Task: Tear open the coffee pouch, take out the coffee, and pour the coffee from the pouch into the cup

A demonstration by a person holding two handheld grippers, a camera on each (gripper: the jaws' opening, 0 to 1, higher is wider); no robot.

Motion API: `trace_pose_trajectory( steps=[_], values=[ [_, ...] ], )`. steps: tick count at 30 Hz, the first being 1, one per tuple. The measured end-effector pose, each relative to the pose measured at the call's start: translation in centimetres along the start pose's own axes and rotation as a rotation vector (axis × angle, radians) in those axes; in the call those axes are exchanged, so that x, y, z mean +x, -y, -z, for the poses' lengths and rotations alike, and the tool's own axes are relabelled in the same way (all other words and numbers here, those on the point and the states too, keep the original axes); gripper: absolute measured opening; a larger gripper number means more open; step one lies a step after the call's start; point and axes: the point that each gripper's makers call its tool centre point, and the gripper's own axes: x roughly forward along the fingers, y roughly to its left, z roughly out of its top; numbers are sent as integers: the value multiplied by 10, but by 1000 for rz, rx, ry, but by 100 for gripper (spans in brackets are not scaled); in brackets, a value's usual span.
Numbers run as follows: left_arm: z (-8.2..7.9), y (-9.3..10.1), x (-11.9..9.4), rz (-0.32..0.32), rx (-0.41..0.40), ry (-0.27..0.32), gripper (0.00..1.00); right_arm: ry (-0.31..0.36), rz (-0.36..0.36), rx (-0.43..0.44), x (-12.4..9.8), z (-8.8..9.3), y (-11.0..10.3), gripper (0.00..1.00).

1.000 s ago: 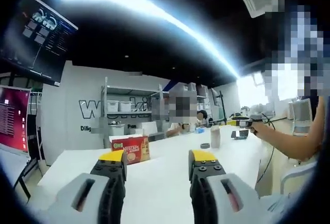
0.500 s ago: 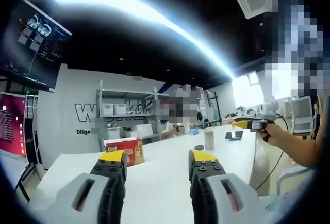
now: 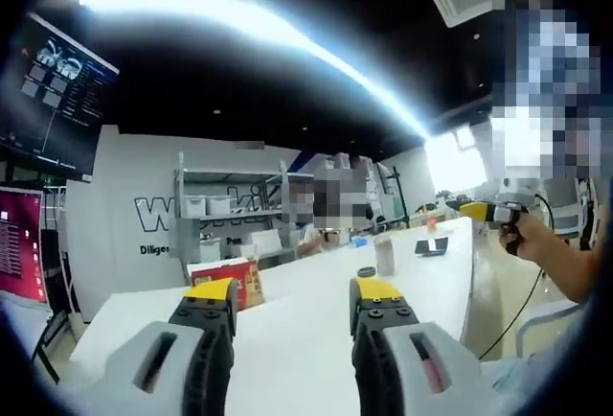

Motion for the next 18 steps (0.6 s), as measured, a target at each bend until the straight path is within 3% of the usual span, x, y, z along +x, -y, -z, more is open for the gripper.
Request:
trace_pose_trajectory(
  steps=[4,7,14,18],
  values=[
    [1,8,3,11,18,-8,50,34,15,-34,-5,-14,1,69],
    [10,11,0,11,5,-24,50,23,16,-53,-8,-13,0,69],
    [22,16,-23,-17,-52,-42,50,-18,31,-20,-19,14,5,69],
    [18,20,-38,-34,-53,-47,51,-46,32,-14,-25,28,7,69]
  ],
)
